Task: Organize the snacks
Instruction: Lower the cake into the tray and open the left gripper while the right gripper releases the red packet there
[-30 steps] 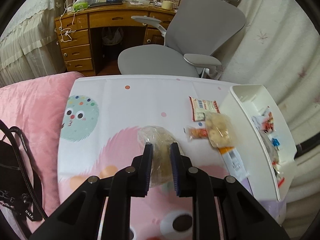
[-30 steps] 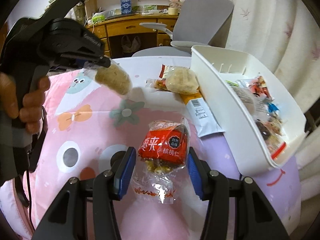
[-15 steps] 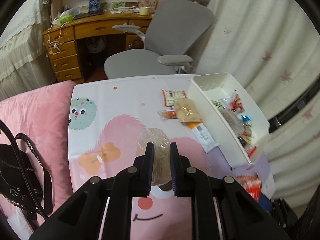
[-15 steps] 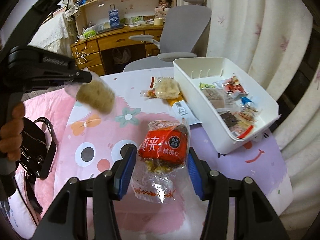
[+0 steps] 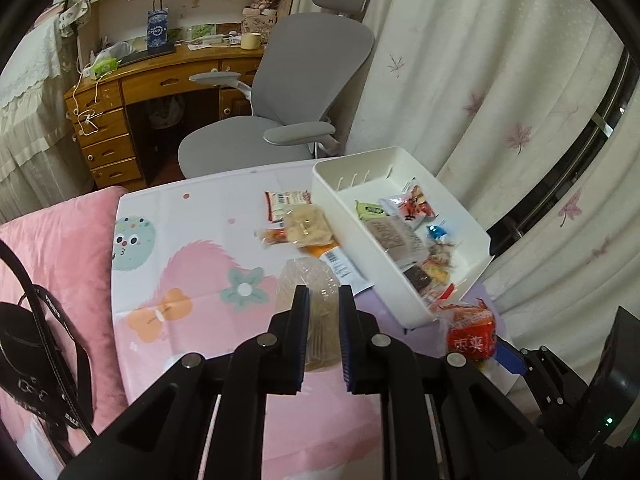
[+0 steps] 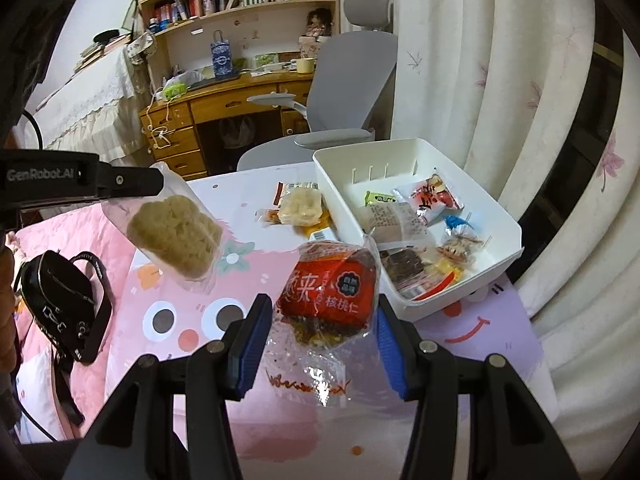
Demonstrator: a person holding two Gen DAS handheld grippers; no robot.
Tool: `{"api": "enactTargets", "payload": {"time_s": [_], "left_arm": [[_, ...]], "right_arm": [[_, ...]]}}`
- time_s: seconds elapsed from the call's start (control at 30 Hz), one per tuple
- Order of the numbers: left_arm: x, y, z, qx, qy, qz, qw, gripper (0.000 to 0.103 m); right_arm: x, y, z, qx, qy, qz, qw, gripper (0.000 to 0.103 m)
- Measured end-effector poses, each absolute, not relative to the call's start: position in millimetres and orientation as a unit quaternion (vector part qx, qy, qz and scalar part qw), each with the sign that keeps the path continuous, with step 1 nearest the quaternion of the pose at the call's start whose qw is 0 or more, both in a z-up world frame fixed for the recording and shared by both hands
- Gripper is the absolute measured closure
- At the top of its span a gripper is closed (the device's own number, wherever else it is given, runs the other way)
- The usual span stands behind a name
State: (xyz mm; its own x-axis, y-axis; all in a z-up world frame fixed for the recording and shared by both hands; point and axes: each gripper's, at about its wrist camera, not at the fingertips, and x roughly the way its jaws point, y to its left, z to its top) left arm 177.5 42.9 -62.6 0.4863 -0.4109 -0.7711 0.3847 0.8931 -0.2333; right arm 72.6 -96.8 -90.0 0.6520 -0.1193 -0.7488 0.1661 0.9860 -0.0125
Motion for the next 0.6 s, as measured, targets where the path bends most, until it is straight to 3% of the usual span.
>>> {"api": "enactTargets", "payload": {"time_s": [0.6], "left_arm": [[157.8,-84.0,-46.0,-0.048,0.442,-0.203,0.872,0.091]], "right_arm": [[82.0,-222.7,-83.3,-0.004,0.415,0.002,0.910,0.052]]}}
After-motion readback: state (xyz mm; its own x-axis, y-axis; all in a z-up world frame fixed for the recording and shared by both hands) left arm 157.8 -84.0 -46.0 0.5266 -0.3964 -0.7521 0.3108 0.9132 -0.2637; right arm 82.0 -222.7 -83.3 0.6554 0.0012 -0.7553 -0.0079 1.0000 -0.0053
